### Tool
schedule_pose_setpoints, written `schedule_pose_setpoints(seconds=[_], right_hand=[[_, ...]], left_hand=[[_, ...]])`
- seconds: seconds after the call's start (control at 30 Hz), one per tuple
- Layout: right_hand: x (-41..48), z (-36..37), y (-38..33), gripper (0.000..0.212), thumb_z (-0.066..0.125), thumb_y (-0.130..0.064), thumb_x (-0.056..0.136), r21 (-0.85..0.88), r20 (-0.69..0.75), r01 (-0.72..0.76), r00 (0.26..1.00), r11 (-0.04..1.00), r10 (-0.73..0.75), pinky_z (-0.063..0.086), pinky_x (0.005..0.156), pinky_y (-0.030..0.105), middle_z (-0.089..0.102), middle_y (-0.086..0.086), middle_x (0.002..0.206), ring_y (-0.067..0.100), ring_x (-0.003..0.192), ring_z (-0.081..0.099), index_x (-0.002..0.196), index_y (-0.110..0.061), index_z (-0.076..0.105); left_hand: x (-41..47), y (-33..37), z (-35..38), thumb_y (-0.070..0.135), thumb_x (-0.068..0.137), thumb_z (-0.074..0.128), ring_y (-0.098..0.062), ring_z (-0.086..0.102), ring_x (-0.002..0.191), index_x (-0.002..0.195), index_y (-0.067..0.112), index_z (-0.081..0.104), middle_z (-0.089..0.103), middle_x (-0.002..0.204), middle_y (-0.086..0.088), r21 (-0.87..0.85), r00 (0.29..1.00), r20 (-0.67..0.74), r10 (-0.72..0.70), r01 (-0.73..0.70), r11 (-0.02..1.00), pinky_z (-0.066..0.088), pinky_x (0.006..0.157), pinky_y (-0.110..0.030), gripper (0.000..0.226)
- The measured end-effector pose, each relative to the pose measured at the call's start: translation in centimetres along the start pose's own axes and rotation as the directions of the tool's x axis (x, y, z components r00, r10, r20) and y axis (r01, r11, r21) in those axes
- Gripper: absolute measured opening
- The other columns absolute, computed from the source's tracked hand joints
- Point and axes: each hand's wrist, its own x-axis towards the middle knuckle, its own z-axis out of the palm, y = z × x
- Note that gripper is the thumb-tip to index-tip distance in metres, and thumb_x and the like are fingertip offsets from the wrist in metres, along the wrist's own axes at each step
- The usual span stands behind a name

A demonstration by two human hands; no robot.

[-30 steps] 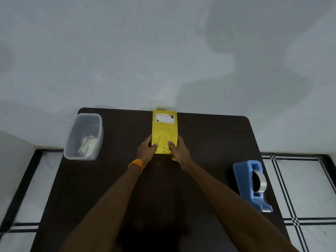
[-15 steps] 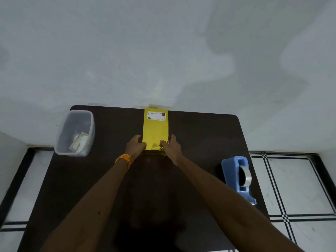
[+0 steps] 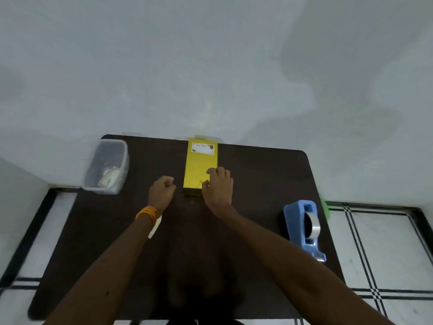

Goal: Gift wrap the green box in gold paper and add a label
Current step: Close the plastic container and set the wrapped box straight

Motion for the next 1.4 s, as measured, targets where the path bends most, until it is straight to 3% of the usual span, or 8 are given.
schedule_pose_setpoints(seconds=[0.17, 0.43, 0.7, 0.93, 1.1, 1.17, 1.27, 1.4], right_hand=[[-2.0, 2.0, -3.3, 0.033, 0.053, -0.009, 0.088, 0.102, 0.066, 0.22, 0.972, 0.97, -0.227, 0.048, 0.086, 0.039, 0.058, 0.006, 0.116, 0.026, 0.11, 0.049, 0.119, -0.013, 0.061], [-5.9, 6.2, -7.9, 0.041, 0.057, -0.021, 0.094, 0.247, 0.287, 0.295, 0.888, 0.923, -0.36, 0.042, 0.101, 0.036, 0.055, 0.006, 0.134, 0.025, 0.128, 0.046, 0.135, -0.012, 0.056], [-9.7, 10.1, -8.4, 0.065, 0.062, -0.04, 0.094, 0.082, 0.576, 0.427, 0.717, 0.901, -0.392, 0.034, 0.114, 0.041, 0.029, 0.004, 0.159, 0.023, 0.148, 0.022, 0.151, -0.021, 0.037], [-10.9, 10.6, -7.1, 0.036, 0.059, -0.016, 0.095, -0.049, 0.519, 0.578, 0.711, 0.814, -0.474, 0.05, 0.098, 0.036, 0.05, 0.004, 0.139, 0.022, 0.129, 0.042, 0.13, -0.018, 0.057], [-10.3, 10.6, -6.6, 0.036, 0.062, -0.012, 0.092, -0.052, 0.496, 0.567, 0.729, 0.822, -0.471, 0.051, 0.09, 0.034, 0.057, 0.004, 0.128, 0.022, 0.12, 0.048, 0.127, -0.016, 0.057], [-10.3, 10.6, -6.6, 0.034, 0.061, -0.012, 0.092, -0.016, 0.449, 0.527, 0.763, 0.85, -0.465, 0.051, 0.086, 0.033, 0.059, 0.005, 0.125, 0.021, 0.115, 0.051, 0.126, -0.015, 0.058], [-10.3, 10.6, -6.4, 0.032, 0.062, -0.011, 0.092, 0.072, 0.4, 0.46, 0.799, 0.885, -0.448, 0.05, 0.088, 0.032, 0.062, 0.006, 0.123, 0.021, 0.113, 0.054, 0.124, -0.013, 0.061], [-9.4, 10.3, -6.0, 0.041, 0.061, -0.014, 0.094, 0.21, 0.433, 0.364, 0.798, 0.907, -0.42, 0.043, 0.101, 0.03, 0.057, 0.007, 0.133, 0.021, 0.123, 0.052, 0.135, -0.012, 0.057]], left_hand=[[-2.8, -1.6, -3.5, 0.005, 0.089, 0.059, -0.026, 0.061, 0.109, 0.117, 0.007, 0.065, 0.067, 0.115, -0.01, -0.006, 0.992, -0.12, -0.029, 0.029, 1.0, 0.045, 0.091, -0.03, 0.029], [-7.5, -7.5, -7.3, -0.002, 0.082, 0.059, -0.021, 0.063, 0.108, 0.116, 0.012, 0.067, 0.069, 0.115, -0.005, 0.087, 0.967, -0.242, -0.078, 0.102, 0.991, 0.045, 0.093, -0.027, 0.038], [-10.3, -12.5, -5.5, -0.001, 0.08, 0.061, -0.028, 0.057, 0.116, 0.129, 0.01, 0.06, 0.062, 0.124, -0.012, 0.186, 0.987, -0.152, -0.055, 0.083, 0.979, 0.044, 0.102, -0.037, 0.051], [-10.1, -14.2, -3.5, -0.007, 0.082, 0.064, -0.018, 0.062, 0.103, 0.14, 0.019, 0.051, 0.052, 0.131, -0.008, 0.075, 0.989, -0.077, -0.126, 0.132, 0.988, 0.053, 0.094, -0.034, 0.065], [-9.2, -13.8, -2.7, -0.005, 0.084, 0.064, -0.019, 0.061, 0.107, 0.137, 0.016, 0.055, 0.053, 0.13, -0.006, 0.208, 0.999, -0.032, -0.028, 0.034, 0.978, 0.051, 0.098, -0.034, 0.058], [-8.8, -13.4, -2.2, 0.001, 0.083, 0.069, -0.019, 0.059, 0.11, 0.131, 0.013, 0.061, 0.057, 0.126, -0.005, 0.245, 0.999, -0.038, -0.013, 0.022, 0.969, 0.049, 0.098, -0.03, 0.05], [-8.7, -12.6, -1.1, 0.007, 0.082, 0.073, -0.016, 0.064, 0.095, 0.106, 0.011, 0.072, 0.067, 0.106, -0.002, 0.241, 0.997, -0.076, -0.006, 0.024, 0.97, 0.051, 0.082, -0.023, 0.023], [-8.3, -12.7, -0.5, 0.003, 0.08, 0.075, -0.004, 0.064, 0.077, 0.086, 0.013, 0.075, 0.072, 0.086, 0.001, 0.088, 0.989, -0.122, -0.082, 0.093, 0.992, 0.053, 0.073, -0.017, 0.011]])
